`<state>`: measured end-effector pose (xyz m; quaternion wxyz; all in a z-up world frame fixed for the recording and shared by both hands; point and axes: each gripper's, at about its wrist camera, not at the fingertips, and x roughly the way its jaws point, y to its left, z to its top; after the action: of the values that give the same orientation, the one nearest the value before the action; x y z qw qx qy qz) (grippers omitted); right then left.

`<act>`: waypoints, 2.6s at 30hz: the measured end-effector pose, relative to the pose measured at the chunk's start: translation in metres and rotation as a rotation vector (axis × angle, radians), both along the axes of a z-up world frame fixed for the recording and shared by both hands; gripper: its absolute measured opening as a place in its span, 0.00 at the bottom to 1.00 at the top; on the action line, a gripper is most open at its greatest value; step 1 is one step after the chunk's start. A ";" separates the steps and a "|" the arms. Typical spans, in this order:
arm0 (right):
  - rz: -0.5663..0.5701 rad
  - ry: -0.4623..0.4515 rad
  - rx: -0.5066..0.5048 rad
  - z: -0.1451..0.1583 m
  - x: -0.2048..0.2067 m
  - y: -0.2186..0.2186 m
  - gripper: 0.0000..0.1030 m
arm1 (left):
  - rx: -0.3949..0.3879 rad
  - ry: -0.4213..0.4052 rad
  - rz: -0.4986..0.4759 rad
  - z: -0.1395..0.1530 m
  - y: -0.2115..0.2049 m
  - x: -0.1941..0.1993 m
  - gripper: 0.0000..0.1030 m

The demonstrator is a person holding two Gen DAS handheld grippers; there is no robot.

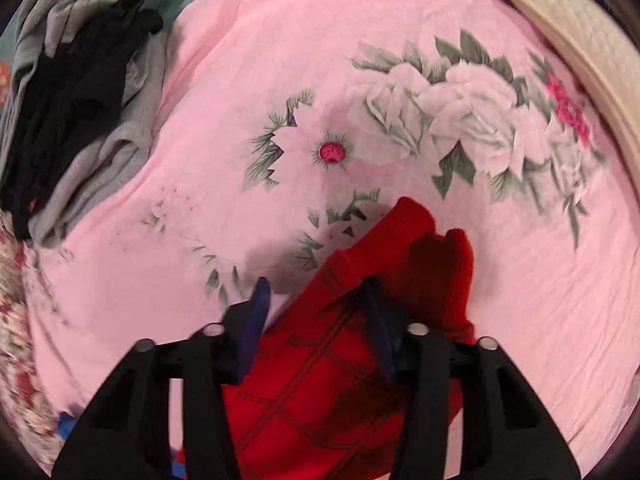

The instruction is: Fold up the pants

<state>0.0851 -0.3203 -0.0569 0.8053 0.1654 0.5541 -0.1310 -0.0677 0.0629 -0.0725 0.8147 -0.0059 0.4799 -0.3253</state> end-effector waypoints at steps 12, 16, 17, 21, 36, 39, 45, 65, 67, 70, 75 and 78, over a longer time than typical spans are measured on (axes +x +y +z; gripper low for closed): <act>-0.029 -0.541 0.372 0.129 -0.179 -0.081 0.04 | -0.044 0.040 -0.017 -0.006 0.039 -0.008 0.82; -0.091 -0.578 0.450 0.103 -0.271 -0.115 0.04 | -0.073 0.083 -0.031 -0.004 0.050 -0.007 0.79; -0.115 -0.568 0.473 0.088 -0.287 -0.119 0.04 | -0.072 0.091 -0.030 -0.004 0.053 -0.006 0.79; -0.209 -0.489 0.564 0.010 -0.345 -0.124 0.04 | -0.051 0.112 -0.023 -0.004 0.059 -0.003 0.74; -0.217 -0.500 0.497 0.017 -0.411 -0.133 0.15 | -0.017 0.135 0.050 0.000 0.075 -0.003 0.70; -0.130 -0.583 0.435 0.052 -0.385 -0.122 0.51 | -0.038 0.126 0.082 0.010 0.075 -0.003 0.74; -0.019 -0.466 0.491 0.027 -0.296 -0.089 0.51 | 0.029 0.076 0.030 0.007 0.039 -0.003 0.79; 0.553 -0.349 0.305 0.058 -0.165 0.059 0.52 | 0.004 -0.042 -0.128 0.020 -0.026 -0.029 0.84; 0.646 -0.301 0.281 0.051 -0.128 0.104 0.52 | 0.069 0.017 -0.140 -0.006 -0.034 -0.031 0.84; 0.778 -0.210 0.253 0.025 -0.077 0.166 0.52 | 0.091 -0.062 -0.145 -0.010 -0.029 -0.049 0.84; 0.847 -0.084 0.314 -0.016 -0.035 0.212 0.52 | 0.108 -0.079 -0.112 0.001 -0.014 -0.059 0.84; 0.864 -0.059 0.447 -0.024 -0.032 0.211 0.30 | 0.115 -0.108 -0.076 0.005 -0.001 -0.053 0.84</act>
<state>0.0530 -0.1090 -0.0807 0.7462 0.0928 0.5635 0.3420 -0.1211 0.0615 -0.0670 0.8257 0.0765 0.4528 -0.3277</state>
